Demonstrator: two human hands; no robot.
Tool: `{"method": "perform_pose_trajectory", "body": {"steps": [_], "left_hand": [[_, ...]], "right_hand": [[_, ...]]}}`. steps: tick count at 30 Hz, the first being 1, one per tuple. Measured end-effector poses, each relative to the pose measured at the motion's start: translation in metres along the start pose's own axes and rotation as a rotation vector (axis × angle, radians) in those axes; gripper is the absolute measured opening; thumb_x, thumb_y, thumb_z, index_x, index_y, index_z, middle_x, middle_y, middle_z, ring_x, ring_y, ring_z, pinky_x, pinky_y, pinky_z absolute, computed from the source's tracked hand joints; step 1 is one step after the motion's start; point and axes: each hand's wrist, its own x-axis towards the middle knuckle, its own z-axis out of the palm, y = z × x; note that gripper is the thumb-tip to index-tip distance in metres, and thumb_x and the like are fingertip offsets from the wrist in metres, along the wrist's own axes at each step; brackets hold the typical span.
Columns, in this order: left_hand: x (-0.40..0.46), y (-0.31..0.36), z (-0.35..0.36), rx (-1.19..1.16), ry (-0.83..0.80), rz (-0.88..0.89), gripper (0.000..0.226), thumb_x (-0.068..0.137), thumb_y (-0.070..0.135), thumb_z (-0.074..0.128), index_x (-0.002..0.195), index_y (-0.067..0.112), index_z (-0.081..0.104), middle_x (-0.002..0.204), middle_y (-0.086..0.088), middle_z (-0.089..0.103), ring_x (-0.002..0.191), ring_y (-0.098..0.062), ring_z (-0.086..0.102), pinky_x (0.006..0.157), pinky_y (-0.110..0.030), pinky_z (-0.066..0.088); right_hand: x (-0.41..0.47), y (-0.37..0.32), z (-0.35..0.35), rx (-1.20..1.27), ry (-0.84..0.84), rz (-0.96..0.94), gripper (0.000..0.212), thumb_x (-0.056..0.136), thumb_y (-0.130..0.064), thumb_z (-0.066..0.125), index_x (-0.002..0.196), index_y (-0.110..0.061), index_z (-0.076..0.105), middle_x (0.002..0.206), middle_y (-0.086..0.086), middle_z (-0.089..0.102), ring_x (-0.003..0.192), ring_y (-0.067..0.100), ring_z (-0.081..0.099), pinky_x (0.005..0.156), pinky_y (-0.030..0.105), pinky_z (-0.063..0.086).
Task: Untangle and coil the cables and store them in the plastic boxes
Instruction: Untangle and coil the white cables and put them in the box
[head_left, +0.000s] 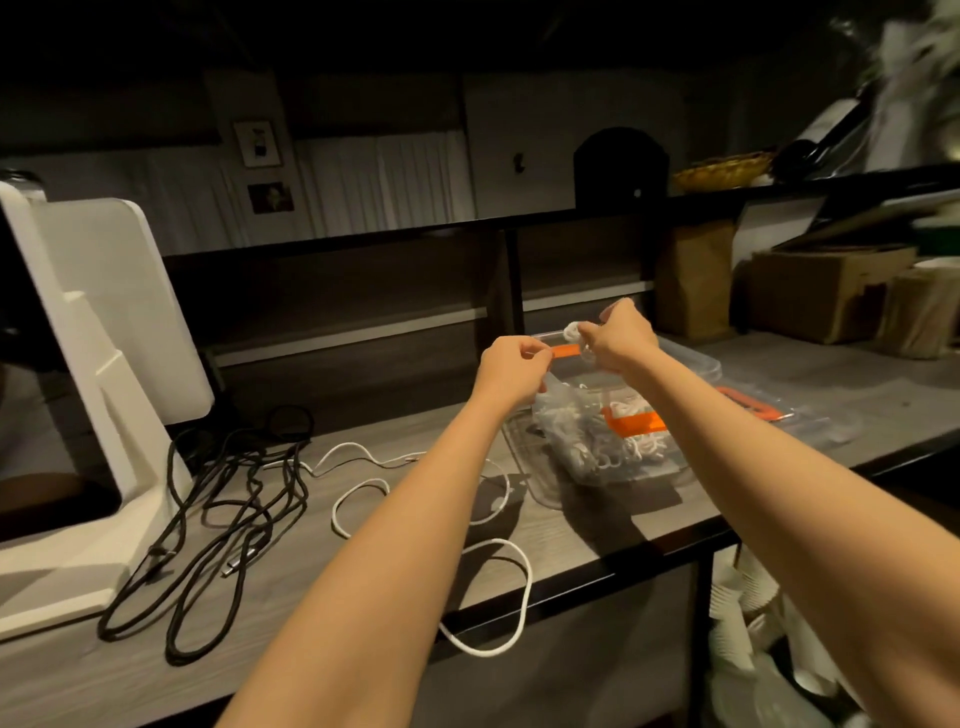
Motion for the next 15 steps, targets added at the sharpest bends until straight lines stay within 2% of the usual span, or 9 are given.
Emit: {"method": "perform_pose_trajectory", "body": {"steps": [5, 11, 15], "left_hand": [[0.006, -0.003, 0.008, -0.027, 0.018, -0.021, 0.021, 0.097, 0.014, 0.053, 0.106, 0.010, 0.071, 0.092, -0.005, 0.066, 0.065, -0.010, 0.056, 0.069, -0.031, 0.053], [0.003, 0.000, -0.001, -0.065, 0.018, -0.048, 0.021, 0.099, 0.015, 0.051, 0.112, 0.008, 0.067, 0.086, -0.002, 0.065, 0.063, -0.008, 0.057, 0.051, -0.015, 0.044], [-0.006, 0.004, -0.018, -0.056, -0.003, -0.047, 0.015, 0.099, 0.014, 0.051, 0.098, 0.014, 0.067, 0.077, 0.001, 0.063, 0.062, -0.009, 0.057, 0.050, -0.017, 0.044]], "right_hand": [[0.008, 0.011, -0.001, -0.204, -0.133, -0.037, 0.024, 0.092, -0.015, 0.054, 0.112, -0.005, 0.063, 0.101, 0.013, 0.063, 0.093, 0.029, 0.062, 0.085, 0.043, 0.055], [-0.006, 0.003, 0.004, -0.135, -0.136, -0.166, 0.024, 0.093, -0.016, 0.054, 0.110, -0.009, 0.069, 0.103, 0.011, 0.067, 0.095, 0.026, 0.062, 0.084, 0.039, 0.053], [-0.022, -0.010, 0.008, -0.064, -0.157, -0.241, 0.022, 0.094, -0.018, 0.054, 0.101, -0.005, 0.070, 0.082, 0.007, 0.064, 0.081, 0.020, 0.061, 0.079, 0.036, 0.053]]}}
